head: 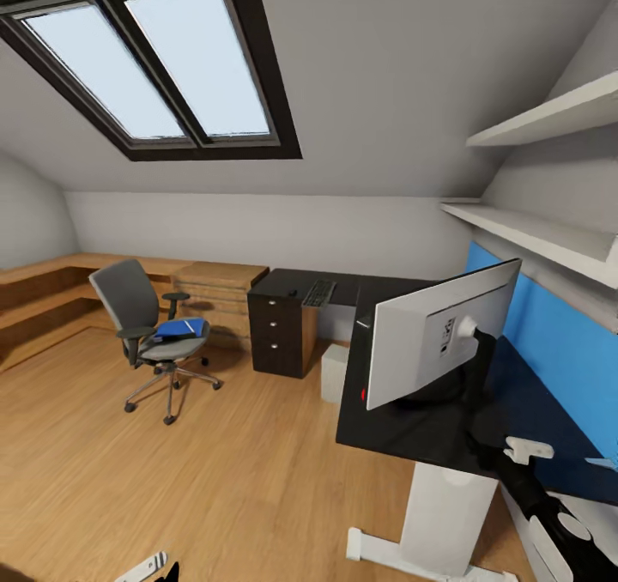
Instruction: In the bedroom, organize the workspace by keeping the computer under the desk, ensuring the monitor is on the desk, placing the keyboard on the desk next to the monitor, placing the mouse on the desk next to the keyboard, moving the folder from the swivel chair onto the desk next to the mouse, stacking the notebook on top of the folder with the pen on top of the notebook, and positioning the swivel chair next to the desk.
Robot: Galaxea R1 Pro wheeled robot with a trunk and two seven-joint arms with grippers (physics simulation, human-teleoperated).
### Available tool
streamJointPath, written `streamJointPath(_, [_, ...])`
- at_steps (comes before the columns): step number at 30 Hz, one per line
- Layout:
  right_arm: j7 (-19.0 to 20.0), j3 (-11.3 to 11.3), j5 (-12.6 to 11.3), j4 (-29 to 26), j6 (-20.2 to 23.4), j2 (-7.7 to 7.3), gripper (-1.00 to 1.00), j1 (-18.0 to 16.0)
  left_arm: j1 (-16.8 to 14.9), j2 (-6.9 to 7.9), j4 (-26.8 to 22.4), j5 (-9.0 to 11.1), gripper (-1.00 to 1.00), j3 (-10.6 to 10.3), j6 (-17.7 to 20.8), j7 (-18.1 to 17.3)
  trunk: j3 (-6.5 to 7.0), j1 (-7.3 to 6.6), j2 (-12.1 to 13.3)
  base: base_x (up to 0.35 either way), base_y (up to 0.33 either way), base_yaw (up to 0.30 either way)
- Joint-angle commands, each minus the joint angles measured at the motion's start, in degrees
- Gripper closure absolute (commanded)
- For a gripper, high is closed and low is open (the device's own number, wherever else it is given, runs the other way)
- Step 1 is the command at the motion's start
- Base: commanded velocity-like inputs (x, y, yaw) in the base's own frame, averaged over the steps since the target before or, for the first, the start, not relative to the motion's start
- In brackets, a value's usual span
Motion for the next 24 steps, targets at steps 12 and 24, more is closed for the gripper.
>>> streamJointPath(12, [-0.2, -0.1, -0.1, 4.2, -2.2, 4.67, -1.0, -0.1, 0.0, -0.02, 0.6, 0.3, -1.0, -0.2, -0.1, -0.1, -0.08, -0.02, -0.1, -0.285, 0.186, 0.0])
streamJointPath(24, [-2.0, 0.3, 2.3, 19.2, -7.3, 9.42, -1.0, -0.1, 0.0, -0.18, 2.6, 0.2, -1.0, -0.6, -0.1, -2.2, -0.08, -0.02, -0.1, -0.292, 0.161, 0.0])
